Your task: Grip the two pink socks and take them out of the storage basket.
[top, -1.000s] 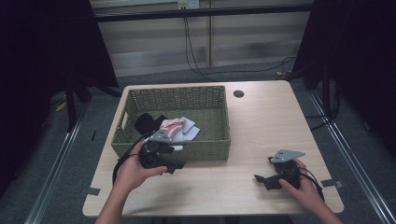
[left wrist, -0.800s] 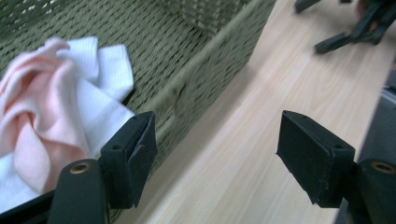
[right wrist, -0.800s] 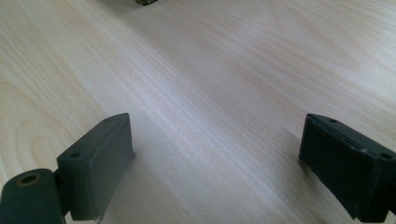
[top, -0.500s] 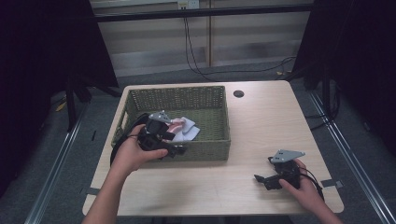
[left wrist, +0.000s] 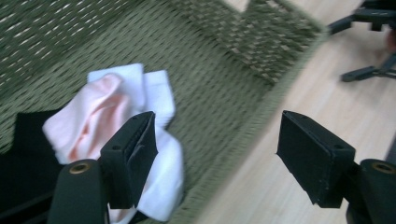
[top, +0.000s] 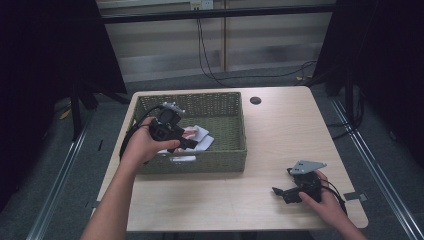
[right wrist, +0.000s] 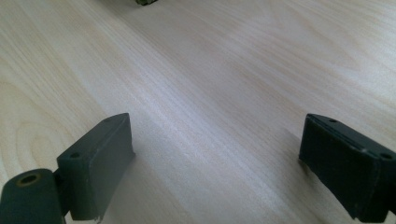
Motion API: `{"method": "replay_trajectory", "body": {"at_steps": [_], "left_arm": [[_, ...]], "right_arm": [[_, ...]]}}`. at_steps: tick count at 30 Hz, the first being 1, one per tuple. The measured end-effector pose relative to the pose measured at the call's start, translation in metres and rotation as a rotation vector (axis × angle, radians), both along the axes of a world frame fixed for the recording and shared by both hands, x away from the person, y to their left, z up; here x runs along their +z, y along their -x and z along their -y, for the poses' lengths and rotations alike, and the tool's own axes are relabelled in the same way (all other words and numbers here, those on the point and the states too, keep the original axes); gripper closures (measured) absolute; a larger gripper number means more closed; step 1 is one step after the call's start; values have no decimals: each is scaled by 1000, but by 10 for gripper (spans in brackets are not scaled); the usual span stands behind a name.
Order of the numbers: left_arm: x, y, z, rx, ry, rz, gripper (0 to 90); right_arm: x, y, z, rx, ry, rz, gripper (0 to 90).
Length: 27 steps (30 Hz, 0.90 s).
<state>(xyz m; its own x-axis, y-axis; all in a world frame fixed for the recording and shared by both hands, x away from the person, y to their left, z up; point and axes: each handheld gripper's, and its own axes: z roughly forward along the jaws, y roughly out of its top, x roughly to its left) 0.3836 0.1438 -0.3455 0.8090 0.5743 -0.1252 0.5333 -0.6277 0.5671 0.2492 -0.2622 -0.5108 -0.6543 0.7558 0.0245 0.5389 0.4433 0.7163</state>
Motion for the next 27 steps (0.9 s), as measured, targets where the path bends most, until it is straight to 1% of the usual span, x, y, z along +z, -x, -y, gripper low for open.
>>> {"method": "replay_trajectory", "body": {"at_steps": [1, 2, 3, 4, 8, 9, 10, 12, 13, 15, 18, 22, 24, 26, 27], "left_arm": [[0, 0, 0, 0, 0, 0, 279], [-2, -7, 0, 7, -20, -4, 279], [-2, -7, 0, 7, -20, -4, 279], [-4, -13, 0, 12, -25, -11, 279], [-8, -24, 2, 27, -45, -13, 280], [-8, -24, 2, 27, -45, -13, 281], [-11, -30, 1, 46, -46, -23, 281], [-14, -36, 1, 65, -57, -21, 283], [-16, -40, 2, 70, -63, -27, 284], [-19, -44, 3, 69, -70, -35, 285], [-26, -51, 4, 85, -91, -40, 286], [-36, -60, 5, 96, -108, -48, 293], [-40, -65, 5, 102, -126, -41, 297], [-44, -69, 3, 121, -127, -44, 309], [-47, -72, 3, 140, -120, -41, 317]], "right_arm": [[0, 0, 0, 0, 0, 0, 90], [0, 0, 0, 0, -1, 0, 90], [0, 0, 0, 0, -1, 0, 90], [0, 0, 0, 0, 0, 0, 90], [0, 0, 0, 0, 0, 0, 90], [0, 0, 0, 0, 0, 0, 90], [0, 0, 0, -3, -3, -1, 90], [0, 0, 0, -3, -3, -1, 90], [0, 0, 0, -3, -3, -1, 90], [0, 0, 0, -3, -3, -1, 90], [0, 0, 0, -3, -3, -1, 90], [0, 0, 0, -3, -3, 1, 90], [0, 0, 0, -3, -3, 1, 90], [0, 0, 0, -2, -3, 1, 90], [0, 0, 0, -3, -3, 1, 90]]}}
